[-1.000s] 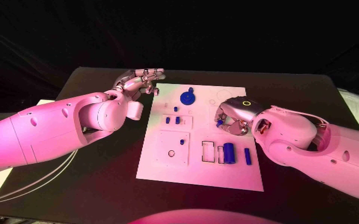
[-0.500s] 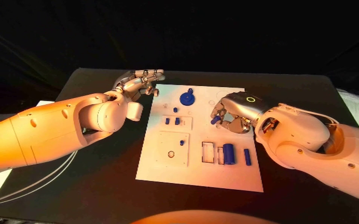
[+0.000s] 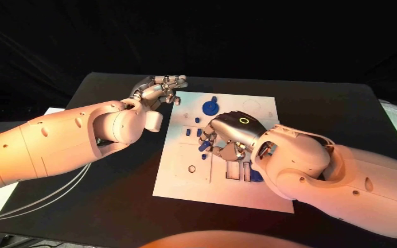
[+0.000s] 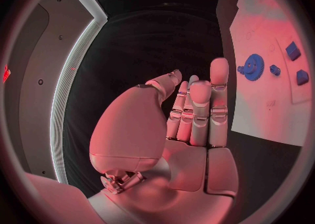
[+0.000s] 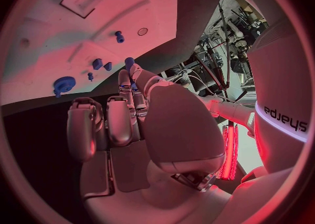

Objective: Assemble the parts on the task board

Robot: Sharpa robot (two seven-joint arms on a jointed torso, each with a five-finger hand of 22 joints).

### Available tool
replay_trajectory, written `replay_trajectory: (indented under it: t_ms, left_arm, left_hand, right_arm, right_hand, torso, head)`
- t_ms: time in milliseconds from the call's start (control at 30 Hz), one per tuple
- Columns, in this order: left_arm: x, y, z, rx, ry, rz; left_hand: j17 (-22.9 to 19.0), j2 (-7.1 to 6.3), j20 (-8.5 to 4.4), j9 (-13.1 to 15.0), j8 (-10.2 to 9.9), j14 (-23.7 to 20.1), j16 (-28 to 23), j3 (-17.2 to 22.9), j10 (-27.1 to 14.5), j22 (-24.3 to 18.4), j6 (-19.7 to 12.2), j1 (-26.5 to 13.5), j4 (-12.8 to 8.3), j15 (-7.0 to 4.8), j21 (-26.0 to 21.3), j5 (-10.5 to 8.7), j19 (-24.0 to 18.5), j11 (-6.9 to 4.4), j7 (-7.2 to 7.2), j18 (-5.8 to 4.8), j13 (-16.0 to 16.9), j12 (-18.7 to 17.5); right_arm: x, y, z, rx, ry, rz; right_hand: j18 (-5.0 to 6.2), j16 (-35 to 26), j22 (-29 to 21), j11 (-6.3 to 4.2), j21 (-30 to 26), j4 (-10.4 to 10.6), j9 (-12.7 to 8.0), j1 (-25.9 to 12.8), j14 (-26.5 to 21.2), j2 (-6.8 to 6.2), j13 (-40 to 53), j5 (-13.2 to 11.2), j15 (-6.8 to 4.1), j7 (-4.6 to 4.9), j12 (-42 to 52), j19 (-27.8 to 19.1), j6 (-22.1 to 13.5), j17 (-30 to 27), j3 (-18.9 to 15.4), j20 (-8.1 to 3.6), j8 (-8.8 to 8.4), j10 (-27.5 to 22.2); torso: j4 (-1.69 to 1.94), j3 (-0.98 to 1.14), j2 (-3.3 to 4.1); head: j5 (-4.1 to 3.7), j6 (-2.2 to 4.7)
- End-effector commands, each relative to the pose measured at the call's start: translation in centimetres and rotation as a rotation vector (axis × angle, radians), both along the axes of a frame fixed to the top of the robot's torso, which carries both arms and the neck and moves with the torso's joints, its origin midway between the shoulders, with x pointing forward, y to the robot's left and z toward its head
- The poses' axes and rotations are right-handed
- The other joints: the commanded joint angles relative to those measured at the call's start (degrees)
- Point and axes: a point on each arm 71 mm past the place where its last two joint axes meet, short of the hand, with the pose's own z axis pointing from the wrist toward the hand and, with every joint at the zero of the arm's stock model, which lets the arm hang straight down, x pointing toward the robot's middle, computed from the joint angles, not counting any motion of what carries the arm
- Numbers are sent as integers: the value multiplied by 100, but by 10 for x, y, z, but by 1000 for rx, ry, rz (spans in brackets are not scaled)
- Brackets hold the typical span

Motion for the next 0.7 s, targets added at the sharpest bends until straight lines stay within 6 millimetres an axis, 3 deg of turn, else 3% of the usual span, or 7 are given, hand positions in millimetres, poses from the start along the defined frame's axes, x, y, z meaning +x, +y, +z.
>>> replay_trajectory:
  t_ms: [33, 333, 700]
  left_arm:
    - [-1, -3, 1, -11, -6, -20]
    - [-1, -4, 1, -12, -6, -22]
    - [-1, -3, 1, -11, -5, -21]
  left_hand:
    - [-7, 50, -1, -2, 32, -39, 2, -39, -38, -8, -39, 6, 5, -18, -13, 35, -20, -18, 4, 53, -6, 37]
    - [-7, 50, -1, -2, 32, -39, 2, -39, -38, -8, -39, 6, 5, -18, -13, 35, -20, -18, 4, 53, -6, 37]
    - [-7, 50, -1, -2, 32, -39, 2, -39, -38, -8, -39, 6, 5, -18, -13, 35, -20, -18, 4, 53, -6, 37]
  right_arm:
    - [-4, 10, -10, -11, 26, 51]
    - [-10, 26, -31, -36, 82, 94]
    - [-8, 27, -42, -94, 117, 94]
  right_hand:
    - [-42, 11, 189, 1, 1, -3, 96, -25, 234, 41, -9, 21, -29, 39, -38, 19, 15, -7, 28, -6, -3, -34]
    - [-41, 7, 185, 9, -2, -13, 99, -31, 231, 42, -14, 23, -23, 48, -67, 16, -4, -19, 35, -6, -19, -48]
    - [-39, 1, 179, 14, -6, -13, 100, -39, 228, 45, -15, 23, -20, 52, -76, 12, -9, -30, 36, -5, -23, -51]
  torso:
    - [2, -9, -1]
    - [-8, 1, 0]
    - [-15, 10, 3]
  head:
    - [42, -29]
    - [93, -61]
    - [113, -86]
